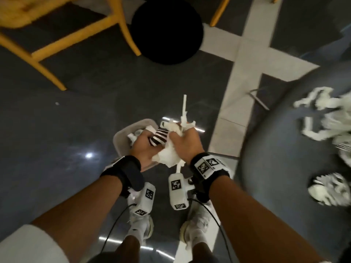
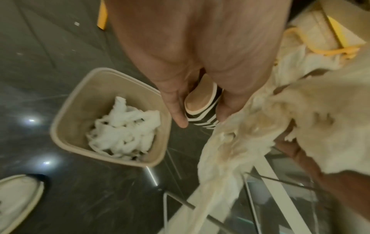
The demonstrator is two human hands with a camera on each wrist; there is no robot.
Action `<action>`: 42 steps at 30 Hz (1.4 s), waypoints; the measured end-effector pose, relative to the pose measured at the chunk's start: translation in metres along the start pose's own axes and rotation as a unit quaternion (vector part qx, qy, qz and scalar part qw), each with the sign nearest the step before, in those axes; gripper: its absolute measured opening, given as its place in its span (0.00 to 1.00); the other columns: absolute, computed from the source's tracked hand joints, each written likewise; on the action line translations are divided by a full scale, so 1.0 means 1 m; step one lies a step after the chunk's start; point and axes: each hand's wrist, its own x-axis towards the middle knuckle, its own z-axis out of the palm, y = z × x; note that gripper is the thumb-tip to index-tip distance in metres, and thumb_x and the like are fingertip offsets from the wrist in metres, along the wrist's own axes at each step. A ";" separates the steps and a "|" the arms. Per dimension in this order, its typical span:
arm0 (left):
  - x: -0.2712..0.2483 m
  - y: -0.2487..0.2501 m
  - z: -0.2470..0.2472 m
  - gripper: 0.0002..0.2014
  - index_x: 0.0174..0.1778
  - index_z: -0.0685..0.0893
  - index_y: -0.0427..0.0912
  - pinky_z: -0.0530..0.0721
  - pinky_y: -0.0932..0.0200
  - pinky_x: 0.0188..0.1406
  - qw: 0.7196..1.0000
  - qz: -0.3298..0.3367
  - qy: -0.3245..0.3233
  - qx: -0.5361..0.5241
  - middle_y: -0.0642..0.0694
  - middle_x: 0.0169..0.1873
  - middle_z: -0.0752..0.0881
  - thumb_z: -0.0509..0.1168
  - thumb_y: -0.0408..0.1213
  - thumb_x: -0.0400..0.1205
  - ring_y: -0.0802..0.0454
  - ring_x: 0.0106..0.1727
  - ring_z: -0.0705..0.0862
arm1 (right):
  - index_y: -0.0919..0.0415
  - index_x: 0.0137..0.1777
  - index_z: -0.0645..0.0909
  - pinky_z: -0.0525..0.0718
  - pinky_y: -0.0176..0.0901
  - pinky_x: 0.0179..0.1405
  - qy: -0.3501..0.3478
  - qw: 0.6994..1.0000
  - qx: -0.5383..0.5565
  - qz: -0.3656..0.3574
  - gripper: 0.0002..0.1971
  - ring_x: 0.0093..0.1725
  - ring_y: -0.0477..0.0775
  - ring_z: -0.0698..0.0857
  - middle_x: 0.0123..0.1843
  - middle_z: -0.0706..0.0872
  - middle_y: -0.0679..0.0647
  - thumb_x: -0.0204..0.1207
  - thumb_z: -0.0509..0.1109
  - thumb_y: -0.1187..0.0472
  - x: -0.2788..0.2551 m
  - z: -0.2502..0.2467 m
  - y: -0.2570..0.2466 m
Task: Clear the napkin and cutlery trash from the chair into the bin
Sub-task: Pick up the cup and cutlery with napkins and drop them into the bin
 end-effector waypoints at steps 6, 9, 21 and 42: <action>0.058 -0.104 -0.050 0.18 0.59 0.77 0.51 0.88 0.52 0.50 0.996 -0.069 0.041 -0.037 0.49 0.47 0.88 0.73 0.33 0.76 0.51 0.48 0.88 | 0.57 0.67 0.81 0.86 0.55 0.65 -0.043 0.999 -0.008 0.027 0.19 0.60 0.54 0.88 0.60 0.90 0.53 0.76 0.70 0.57 0.070 0.119 0.063; 0.078 -0.131 -0.057 0.16 0.58 0.84 0.49 0.87 0.49 0.52 0.993 -0.089 0.029 -0.069 0.47 0.48 0.90 0.71 0.34 0.74 0.47 0.52 0.89 | 0.60 0.72 0.79 0.79 0.54 0.73 -0.065 0.997 -0.050 0.009 0.22 0.68 0.57 0.84 0.67 0.86 0.57 0.81 0.68 0.53 0.094 0.154 0.087; 0.078 -0.123 -0.068 0.17 0.67 0.84 0.38 0.84 0.61 0.60 0.995 -0.080 0.033 -0.058 0.44 0.59 0.87 0.61 0.29 0.83 0.50 0.60 0.85 | 0.58 0.84 0.62 0.70 0.53 0.80 -0.147 0.960 -0.228 0.073 0.31 0.79 0.60 0.72 0.81 0.72 0.56 0.82 0.64 0.57 0.099 0.146 0.090; -0.043 0.210 0.280 0.13 0.55 0.84 0.41 0.84 0.50 0.58 0.892 0.321 -0.160 0.274 0.43 0.51 0.89 0.63 0.28 0.77 0.42 0.53 0.87 | 0.60 0.60 0.85 0.84 0.49 0.57 0.210 0.961 -0.172 0.058 0.13 0.52 0.55 0.86 0.55 0.87 0.59 0.76 0.69 0.65 -0.110 -0.343 0.116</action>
